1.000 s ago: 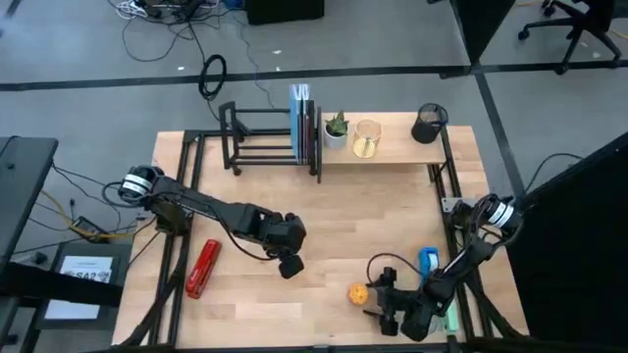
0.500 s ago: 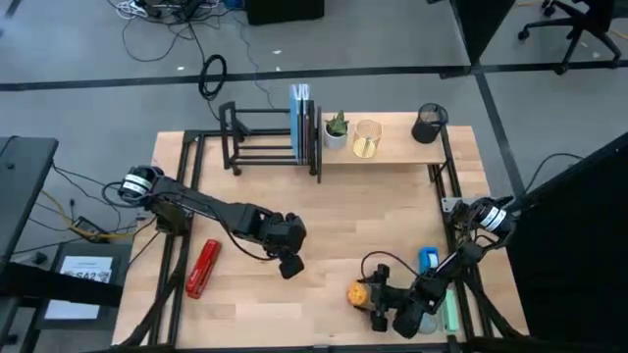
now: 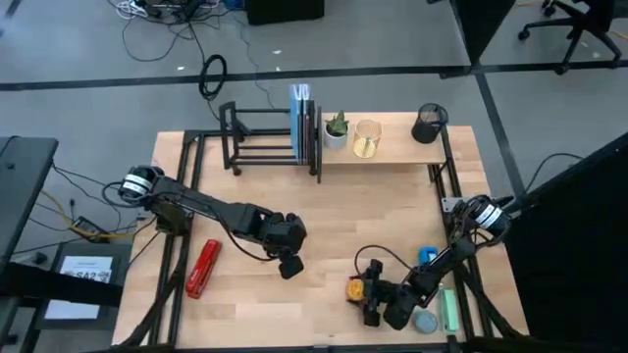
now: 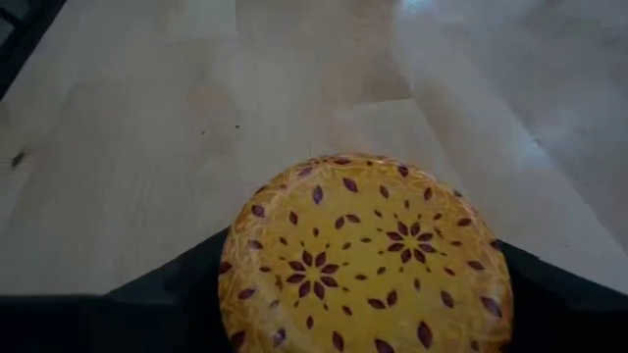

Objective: Stock shelves
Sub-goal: Put the yellow scented candle on the shelf

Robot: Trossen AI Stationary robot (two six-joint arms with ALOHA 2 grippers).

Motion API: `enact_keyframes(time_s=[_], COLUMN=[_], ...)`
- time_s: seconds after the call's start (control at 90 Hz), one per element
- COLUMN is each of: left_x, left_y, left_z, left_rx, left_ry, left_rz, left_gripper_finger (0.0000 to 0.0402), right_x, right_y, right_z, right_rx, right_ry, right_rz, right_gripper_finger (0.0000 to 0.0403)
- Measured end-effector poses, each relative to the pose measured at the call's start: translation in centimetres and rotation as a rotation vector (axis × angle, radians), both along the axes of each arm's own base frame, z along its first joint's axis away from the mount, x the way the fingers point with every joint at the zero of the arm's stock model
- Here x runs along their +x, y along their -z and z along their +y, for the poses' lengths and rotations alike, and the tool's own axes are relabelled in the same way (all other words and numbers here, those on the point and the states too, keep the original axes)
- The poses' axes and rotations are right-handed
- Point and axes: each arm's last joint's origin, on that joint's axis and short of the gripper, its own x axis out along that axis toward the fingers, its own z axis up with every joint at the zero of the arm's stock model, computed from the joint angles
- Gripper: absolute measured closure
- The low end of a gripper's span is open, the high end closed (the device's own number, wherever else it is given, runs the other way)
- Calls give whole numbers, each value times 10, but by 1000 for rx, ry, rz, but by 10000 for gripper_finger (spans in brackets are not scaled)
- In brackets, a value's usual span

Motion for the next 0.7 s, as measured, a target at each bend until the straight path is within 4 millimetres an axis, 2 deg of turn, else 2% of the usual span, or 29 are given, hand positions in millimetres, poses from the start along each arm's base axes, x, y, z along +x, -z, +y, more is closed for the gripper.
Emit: enact_keyframes(time_s=[0.144, 0.356, 0.522, 0.7], left_x=[0, 0, 0, 2], left_y=[0, 0, 0, -1], left_z=[0, 0, 0, -1], left_rx=[0, 0, 0, -6], left_ry=[0, 0, 0, 0], left_rz=[0, 0, -1, -19], left_gripper_finger=[402, 402, 402, 402], right_x=[0, -5, -19, -44], right_y=[-13, -66, -123, -182], right_z=[-3, -23, -56, -107], right_rx=[42, 97, 133, 216], right_ry=[3, 78, 141, 237], right_rz=[0, -13, -42, -131], right_gripper_finger=[143, 143, 143, 143])
